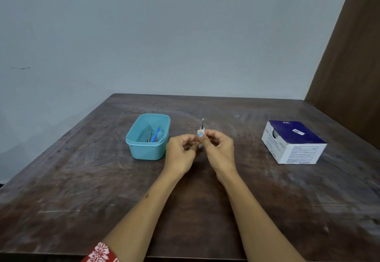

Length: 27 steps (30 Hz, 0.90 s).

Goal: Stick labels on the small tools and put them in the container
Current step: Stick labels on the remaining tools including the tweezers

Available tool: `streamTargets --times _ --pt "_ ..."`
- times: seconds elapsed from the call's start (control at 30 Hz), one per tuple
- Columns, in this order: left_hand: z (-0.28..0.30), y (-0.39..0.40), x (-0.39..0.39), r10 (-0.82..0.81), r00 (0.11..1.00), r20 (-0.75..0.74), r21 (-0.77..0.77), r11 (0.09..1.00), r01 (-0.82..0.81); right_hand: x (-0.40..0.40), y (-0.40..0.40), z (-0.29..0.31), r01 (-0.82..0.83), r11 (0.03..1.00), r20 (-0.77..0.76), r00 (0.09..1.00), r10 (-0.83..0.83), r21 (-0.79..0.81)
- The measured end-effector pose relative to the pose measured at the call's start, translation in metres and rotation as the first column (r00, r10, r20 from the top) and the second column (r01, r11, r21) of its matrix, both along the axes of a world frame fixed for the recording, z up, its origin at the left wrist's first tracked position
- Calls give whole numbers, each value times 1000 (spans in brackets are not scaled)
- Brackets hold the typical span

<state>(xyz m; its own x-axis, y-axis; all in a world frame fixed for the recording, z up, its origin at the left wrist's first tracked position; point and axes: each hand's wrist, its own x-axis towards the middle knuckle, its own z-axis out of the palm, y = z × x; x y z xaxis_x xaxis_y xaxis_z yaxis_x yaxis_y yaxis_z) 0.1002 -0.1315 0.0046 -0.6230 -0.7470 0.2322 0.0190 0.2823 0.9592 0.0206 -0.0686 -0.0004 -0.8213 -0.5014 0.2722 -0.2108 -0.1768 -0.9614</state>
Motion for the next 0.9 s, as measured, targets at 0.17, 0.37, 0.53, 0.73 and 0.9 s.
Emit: streamTargets --times 0.17,0.37,0.53,0.73,0.9 --pt "4 1 2 -113 992 47 4 994 113 -2 2 2 80 995 26 997 -79 -53" --pt "1 4 1 -58 998 27 -23 998 58 1 4 5 35 998 84 996 -29 -60" --pt "1 1 0 -52 999 6 8 999 52 4 5 8 9 997 77 997 -3 -75" --pt "-4 1 -1 -99 994 54 -34 994 101 3 9 14 68 987 114 992 -51 -146" --pt "-3 -3 0 -14 1000 -5 -18 1000 14 5 6 8 -59 997 87 994 62 -40"
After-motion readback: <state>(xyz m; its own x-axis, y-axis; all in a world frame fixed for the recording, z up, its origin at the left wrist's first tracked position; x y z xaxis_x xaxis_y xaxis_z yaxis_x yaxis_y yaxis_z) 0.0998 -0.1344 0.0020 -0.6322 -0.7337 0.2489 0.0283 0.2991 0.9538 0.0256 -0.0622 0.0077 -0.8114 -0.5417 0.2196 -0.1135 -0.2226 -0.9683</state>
